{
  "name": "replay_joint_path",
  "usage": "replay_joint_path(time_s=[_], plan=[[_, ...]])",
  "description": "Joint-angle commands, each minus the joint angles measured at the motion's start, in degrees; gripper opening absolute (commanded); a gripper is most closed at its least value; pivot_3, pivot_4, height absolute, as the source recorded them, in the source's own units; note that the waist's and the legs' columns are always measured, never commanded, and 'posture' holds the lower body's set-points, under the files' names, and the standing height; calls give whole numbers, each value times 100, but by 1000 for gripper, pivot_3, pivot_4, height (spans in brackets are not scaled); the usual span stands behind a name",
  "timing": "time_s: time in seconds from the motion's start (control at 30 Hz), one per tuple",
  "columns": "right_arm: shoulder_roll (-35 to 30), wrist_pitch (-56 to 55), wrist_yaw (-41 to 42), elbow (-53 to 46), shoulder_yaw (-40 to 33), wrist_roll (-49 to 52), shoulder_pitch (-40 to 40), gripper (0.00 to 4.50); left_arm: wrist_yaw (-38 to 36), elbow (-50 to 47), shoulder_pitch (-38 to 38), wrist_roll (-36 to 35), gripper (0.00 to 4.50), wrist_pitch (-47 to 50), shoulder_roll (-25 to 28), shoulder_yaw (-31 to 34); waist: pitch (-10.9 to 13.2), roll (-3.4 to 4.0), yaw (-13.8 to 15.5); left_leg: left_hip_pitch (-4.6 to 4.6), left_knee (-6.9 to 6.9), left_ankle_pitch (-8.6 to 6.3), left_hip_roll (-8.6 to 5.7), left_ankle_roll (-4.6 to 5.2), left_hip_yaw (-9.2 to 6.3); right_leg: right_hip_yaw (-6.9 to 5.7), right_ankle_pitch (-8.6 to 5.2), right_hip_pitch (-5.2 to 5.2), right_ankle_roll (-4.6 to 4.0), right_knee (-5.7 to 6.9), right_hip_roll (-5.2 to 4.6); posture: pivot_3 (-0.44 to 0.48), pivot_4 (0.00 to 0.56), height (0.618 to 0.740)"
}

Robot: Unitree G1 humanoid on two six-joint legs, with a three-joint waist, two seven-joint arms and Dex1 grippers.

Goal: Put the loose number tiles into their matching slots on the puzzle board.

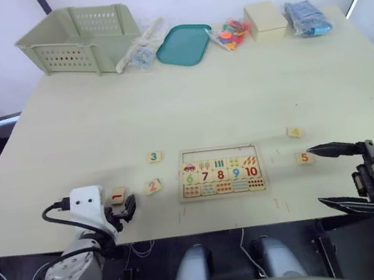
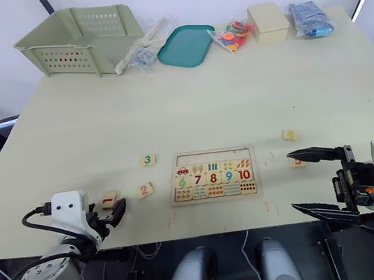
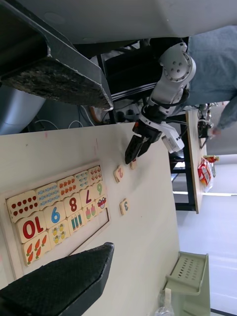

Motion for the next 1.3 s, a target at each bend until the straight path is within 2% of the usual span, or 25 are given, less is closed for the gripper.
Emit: replay_joint_path(time_s=[0.03, 0.07, 0.13, 0.5, 0.6, 0.63, 0.8, 0.9, 1.03, 1.2, 1.3], plan=[[11, -87, 48, -53, -2, 21, -33, 4500, -78, -113, 33, 51, 3412, 84, 9, 122, 0, 0, 0, 0, 0, 0, 0, 0, 0, 0, 0, 0, 0, 0, 0, 0, 150, 740], [11, -85, 55, -45, -1, 15, -38, 4500, -89, -112, 28, 64, 3100, 94, 17, 130, 0, 0, 0, 0, 0, 0, 0, 0, 0, 0, 0, 0, 0, 0, 0, 0, 150, 740], [15, -86, 69, -40, -5, 7, -32, 4500, -108, -130, 31, 91, 2194, 119, 19, 139, 0, 0, -4, 1, 0, 0, 0, 0, 0, 0, 0, 0, 0, 0, 0, 0, 150, 740], [27, -106, 92, -41, 21, -12, -16, 4500, -89, -211, 62, 133, 2194, 199, -85, 204, 0, 1, -2, 1, -1, 0, 2, 0, 0, 1, -4, 0, -6, 0, -1, 0, 150, 740], [35, -109, 91, -55, 23, -14, -3, 4500, -91, -228, 66, 150, 1390, 212, -124, 240, 0, 1, -2, 1, -1, 0, 2, 0, 0, 1, -4, 0, -7, 0, -1, 0, 150, 740], [36, -110, 92, -56, 24, -15, -2, 4500, -91, -235, 65, 159, 943, 218, -131, 246, 0, 0, -2, 1, -1, 0, 2, 0, 0, 1, -4, 0, -7, 0, -1, 0, 150, 740], [49, -114, 74, -57, 41, -33, -11, 4500, -101, -301, 74, 173, 926, 203, -141, 365, 0, 0, -1, 0, -1, 0, 2, 0, 0, 1, -5, 0, -8, 0, -2, 0, 150, 740], [103, -164, -12, -36, 71, -78, -66, 4500, -305, -400, 62, 125, 926, 58, 34, 565, 0, 0, -6, 1, -1, 0, 3, 0, 0, 0, -6, 0, -11, 0, -1, 0, 150, 740], [207, -197, -193, -45, 86, -103, -92, 4500, -984, -415, -50, -103, 926, -41, 609, 865, 1, -1, 8, -2, -1, 0, 3, 0, -1, -2, -8, -1, -14, -1, -2, 0, 150, 740], [297, -192, -479, -211, 39, -165, -3, 4500, -2144, -77, -537, -447, 926, -1, 1871, 1007, 3, 1, 10, -5, -1, 0, 1, -1, -1, -5, -11, -3, -19, -4, -6, 0, 150, 740], [413, -314, -816, -355, -23, -295, 57, 4500, -2748, 252, -1141, -510, 926, 28, 2715, 571, 4, 3, 2, -5, -1, 0, 0, -1, -4, -9, -11, -4, -19, -2, -4, 0, 150, 740]])
